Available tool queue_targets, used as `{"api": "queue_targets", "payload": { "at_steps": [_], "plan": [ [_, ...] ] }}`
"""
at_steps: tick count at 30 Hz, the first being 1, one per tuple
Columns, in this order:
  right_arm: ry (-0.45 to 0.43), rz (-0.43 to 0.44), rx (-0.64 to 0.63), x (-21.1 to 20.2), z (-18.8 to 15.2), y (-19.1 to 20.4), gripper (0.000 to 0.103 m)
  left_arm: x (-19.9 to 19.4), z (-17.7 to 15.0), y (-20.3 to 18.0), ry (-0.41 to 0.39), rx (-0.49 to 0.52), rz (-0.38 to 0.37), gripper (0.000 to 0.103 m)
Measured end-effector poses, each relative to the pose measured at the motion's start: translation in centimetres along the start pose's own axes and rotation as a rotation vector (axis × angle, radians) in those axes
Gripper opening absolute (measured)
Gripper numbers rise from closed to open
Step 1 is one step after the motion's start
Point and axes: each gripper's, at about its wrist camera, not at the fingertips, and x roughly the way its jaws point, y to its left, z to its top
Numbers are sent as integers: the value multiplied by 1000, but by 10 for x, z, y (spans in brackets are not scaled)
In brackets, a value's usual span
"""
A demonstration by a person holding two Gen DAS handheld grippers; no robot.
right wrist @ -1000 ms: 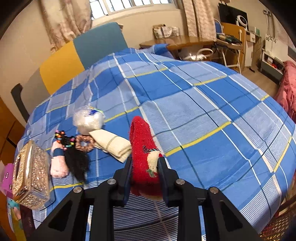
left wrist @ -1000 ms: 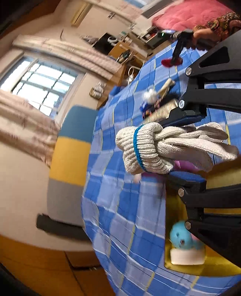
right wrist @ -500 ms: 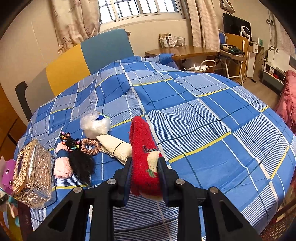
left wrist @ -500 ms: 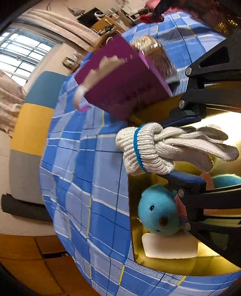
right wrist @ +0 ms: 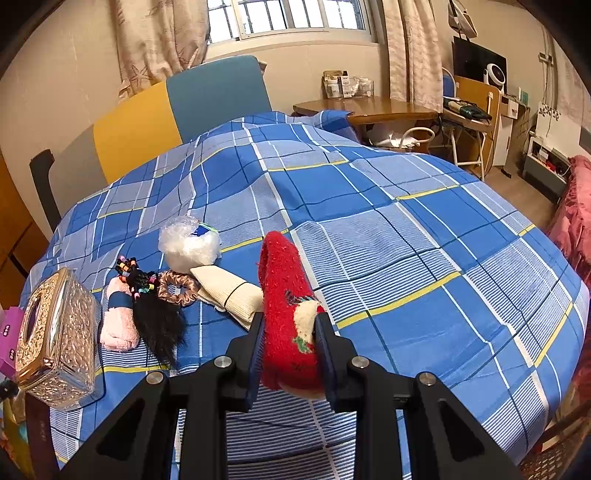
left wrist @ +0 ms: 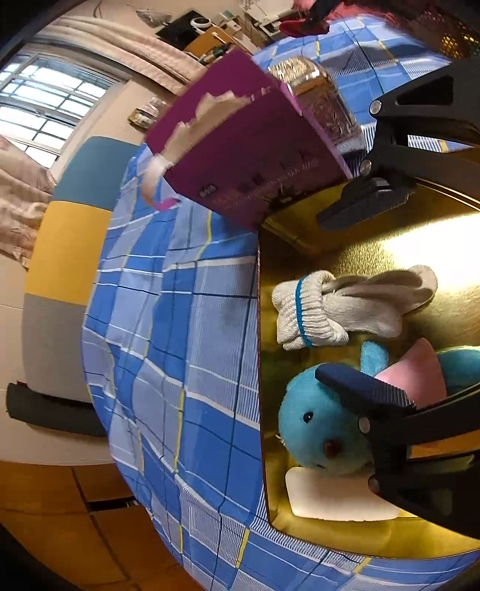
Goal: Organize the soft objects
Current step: 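Carry the white gloves into the gold tray beside the bear and open the left tool, then lower the red sock into the gold tray and open the right tool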
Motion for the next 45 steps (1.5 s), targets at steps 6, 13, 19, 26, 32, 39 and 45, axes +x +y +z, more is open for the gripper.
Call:
{"api": "queue_targets", "payload": {
  "at_steps": [6, 13, 19, 26, 32, 39, 45],
  "plan": [
    [-67, 6, -52, -15, 1, 11, 26, -31, -15, 4, -46, -27, -3, 88],
    [-53, 88, -33, -38, 3, 30, 26, -45, -36, 9, -42, -57, -25, 89],
    [-100, 211, -102, -83, 11, 83, 26, -56, -50, 13, -55, -80, -31, 89],
    [-103, 384, -233, -127, 3, 172, 26, -72, -62, 31, -96, -113, 6, 89],
    [-46, 540, -358, -148, -28, 254, 26, -79, -68, 45, -117, -119, 62, 91],
    [102, 598, -420, -123, -87, 338, 26, -84, -73, 65, -117, -184, 91, 91],
    [160, 489, -412, -85, -126, 386, 26, -92, -69, 86, -140, -251, 117, 91]
  ]
}}
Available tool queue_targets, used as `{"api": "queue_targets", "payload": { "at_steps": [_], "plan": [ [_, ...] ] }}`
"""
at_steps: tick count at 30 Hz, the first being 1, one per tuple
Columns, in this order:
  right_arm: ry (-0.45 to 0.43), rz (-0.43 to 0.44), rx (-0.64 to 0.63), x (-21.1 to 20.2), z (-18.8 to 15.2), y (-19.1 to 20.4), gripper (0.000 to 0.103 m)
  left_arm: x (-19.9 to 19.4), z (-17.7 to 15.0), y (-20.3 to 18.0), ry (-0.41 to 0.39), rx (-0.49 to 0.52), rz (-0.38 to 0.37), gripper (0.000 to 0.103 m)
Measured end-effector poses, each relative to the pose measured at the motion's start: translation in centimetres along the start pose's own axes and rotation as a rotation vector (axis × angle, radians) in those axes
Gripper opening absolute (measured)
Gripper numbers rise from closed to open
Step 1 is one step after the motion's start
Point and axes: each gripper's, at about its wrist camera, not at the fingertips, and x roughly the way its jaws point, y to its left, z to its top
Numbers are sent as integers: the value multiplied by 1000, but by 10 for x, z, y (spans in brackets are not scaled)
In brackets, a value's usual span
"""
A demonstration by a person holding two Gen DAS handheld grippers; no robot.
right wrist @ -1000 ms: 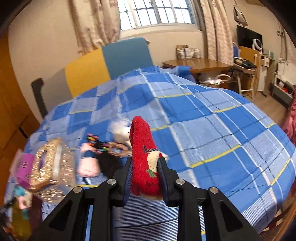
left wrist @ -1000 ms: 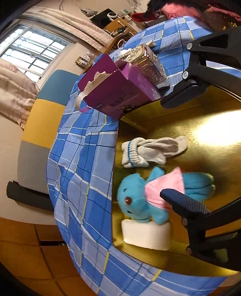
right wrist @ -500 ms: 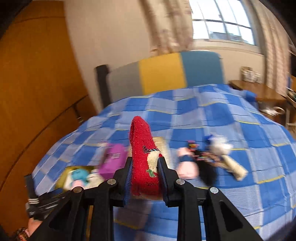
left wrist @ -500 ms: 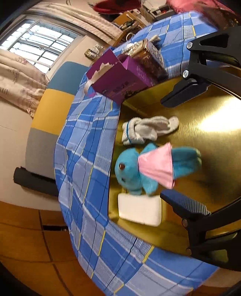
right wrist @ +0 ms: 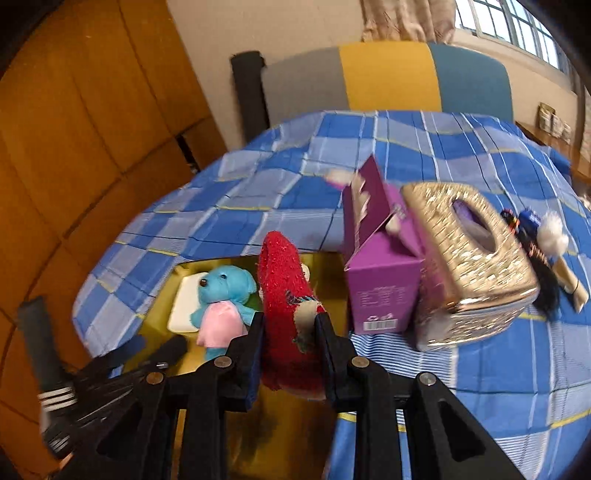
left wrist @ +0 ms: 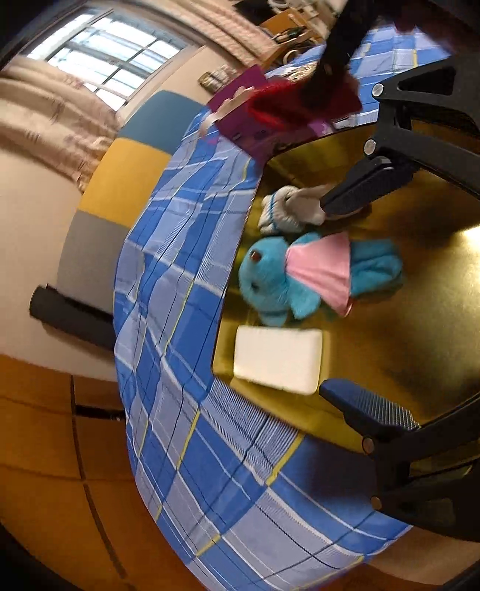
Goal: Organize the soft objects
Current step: 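Lower the red sock into the gold tray and open the right tool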
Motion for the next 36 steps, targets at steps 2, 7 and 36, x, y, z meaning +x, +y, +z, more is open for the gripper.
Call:
{"api": "queue_targets", "payload": {
  "at_steps": [2, 7, 36],
  "plan": [
    [16, -22, 21, 16, -2, 3, 26, 0, 2, 6, -5, -25, 13, 91],
    [33, -116, 49, 49, -2, 9, 27, 5, 1, 15, 21, -67, 14, 91],
    [-59, -80, -116, -27, -40, 1, 40, 1, -7, -9, 47, -32, -70, 91]
  ]
}}
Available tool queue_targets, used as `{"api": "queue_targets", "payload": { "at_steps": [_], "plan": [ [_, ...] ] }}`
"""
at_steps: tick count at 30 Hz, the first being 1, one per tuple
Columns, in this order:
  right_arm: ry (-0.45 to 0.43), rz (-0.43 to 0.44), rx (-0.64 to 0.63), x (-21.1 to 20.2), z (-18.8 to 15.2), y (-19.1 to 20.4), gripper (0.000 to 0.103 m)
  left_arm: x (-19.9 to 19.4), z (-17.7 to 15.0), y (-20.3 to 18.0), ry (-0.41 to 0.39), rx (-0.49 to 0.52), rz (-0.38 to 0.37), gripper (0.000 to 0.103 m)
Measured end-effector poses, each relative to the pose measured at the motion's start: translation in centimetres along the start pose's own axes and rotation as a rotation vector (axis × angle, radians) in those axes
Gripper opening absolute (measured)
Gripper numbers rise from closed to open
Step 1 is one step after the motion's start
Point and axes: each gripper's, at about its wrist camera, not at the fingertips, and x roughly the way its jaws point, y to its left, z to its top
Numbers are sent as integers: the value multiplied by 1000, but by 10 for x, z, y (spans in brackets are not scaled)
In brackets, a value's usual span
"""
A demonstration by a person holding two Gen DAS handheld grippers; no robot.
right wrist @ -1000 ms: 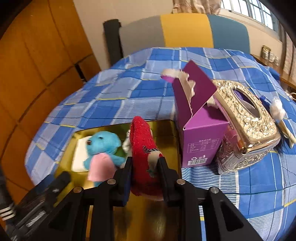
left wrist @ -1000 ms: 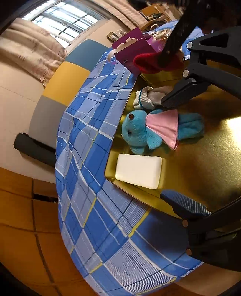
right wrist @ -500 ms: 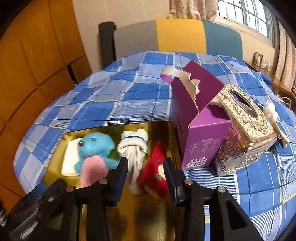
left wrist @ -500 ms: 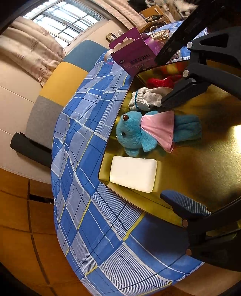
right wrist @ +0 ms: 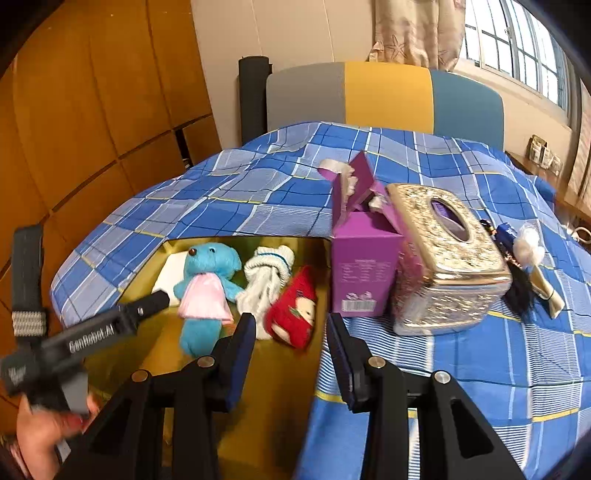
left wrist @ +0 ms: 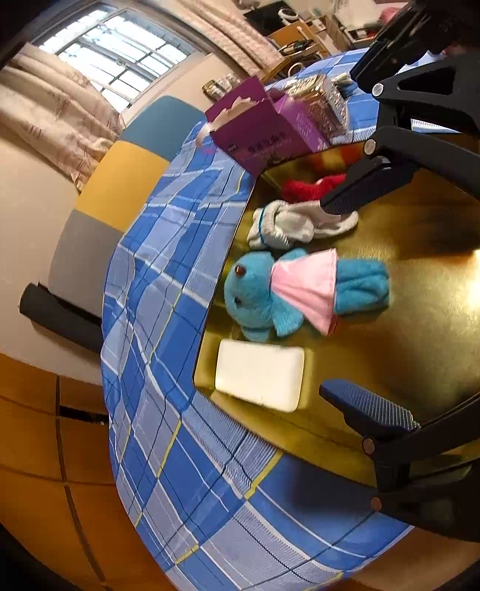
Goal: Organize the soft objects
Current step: 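Move the right tool to the beige knit roll and grasp it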
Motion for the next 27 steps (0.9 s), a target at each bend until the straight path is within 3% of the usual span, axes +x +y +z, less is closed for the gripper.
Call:
{"api": "queue_targets", "payload": {
  "at_steps": [9, 20, 27],
  "plan": [
    [57, -92, 76, -14, -26, -75, 40, -12, -13, -42, -4, 117, -95, 97],
    [186, -164, 211, -13, -56, -177, 40, -16, -46, -110, 66, 292, -184, 100],
    [234, -208, 274, -13, -49, -254, 41, -14, -70, -161, 107, 429, -247, 100]
  ]
}}
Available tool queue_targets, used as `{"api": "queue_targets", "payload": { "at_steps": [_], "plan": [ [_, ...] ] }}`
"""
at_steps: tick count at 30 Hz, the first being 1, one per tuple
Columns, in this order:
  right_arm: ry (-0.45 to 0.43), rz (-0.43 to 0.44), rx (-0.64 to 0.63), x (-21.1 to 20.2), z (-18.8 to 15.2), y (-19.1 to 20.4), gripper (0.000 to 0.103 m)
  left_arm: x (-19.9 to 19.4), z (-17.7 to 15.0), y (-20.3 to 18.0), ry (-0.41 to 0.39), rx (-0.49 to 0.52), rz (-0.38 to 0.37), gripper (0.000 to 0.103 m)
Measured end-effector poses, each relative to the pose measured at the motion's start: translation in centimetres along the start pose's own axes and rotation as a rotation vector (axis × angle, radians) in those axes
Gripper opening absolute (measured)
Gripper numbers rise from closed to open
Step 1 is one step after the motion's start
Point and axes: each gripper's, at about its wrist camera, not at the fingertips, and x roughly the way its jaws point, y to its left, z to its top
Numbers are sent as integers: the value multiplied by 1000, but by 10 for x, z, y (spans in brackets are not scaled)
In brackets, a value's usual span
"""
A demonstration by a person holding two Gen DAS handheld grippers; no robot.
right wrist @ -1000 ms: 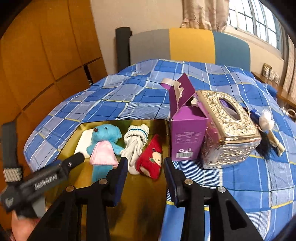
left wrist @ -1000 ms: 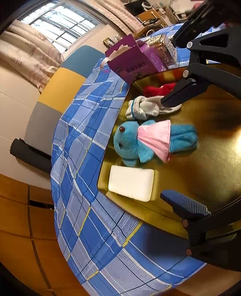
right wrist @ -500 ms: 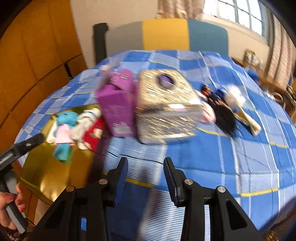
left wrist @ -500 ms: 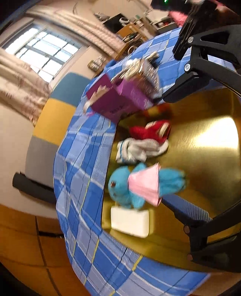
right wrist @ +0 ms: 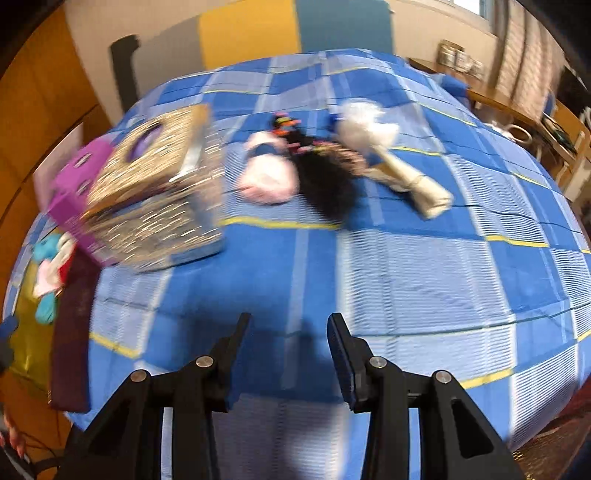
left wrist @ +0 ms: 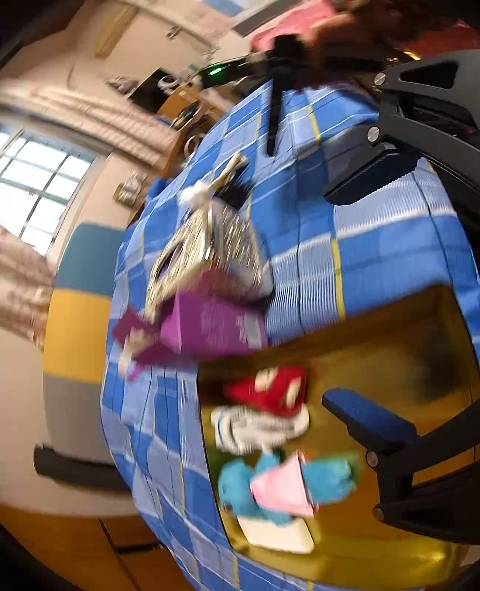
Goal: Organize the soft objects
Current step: 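Move the right tool to the beige knit roll and grasp it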
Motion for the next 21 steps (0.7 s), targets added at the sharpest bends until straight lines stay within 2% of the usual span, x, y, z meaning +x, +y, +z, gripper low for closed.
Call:
{"api": "queue_targets", "payload": {
  "at_steps": [5, 9, 13, 21],
  "plan": [
    [-52, -60, 27, -2, 34, -45, 44, 15, -1, -39, 38, 62, -64, 100],
    [-103, -71, 10, 3, 64, -74, 65, 27, -2, -61, 63, 106, -99, 100],
    [-112, -84, -60, 25, 90, -88, 66, 39, -8, -81, 99, 168, -116, 100],
    [-74, -61, -49, 79, 116, -111, 66, 64, -4, -94, 148, 152, -119, 100]
  ]
}}
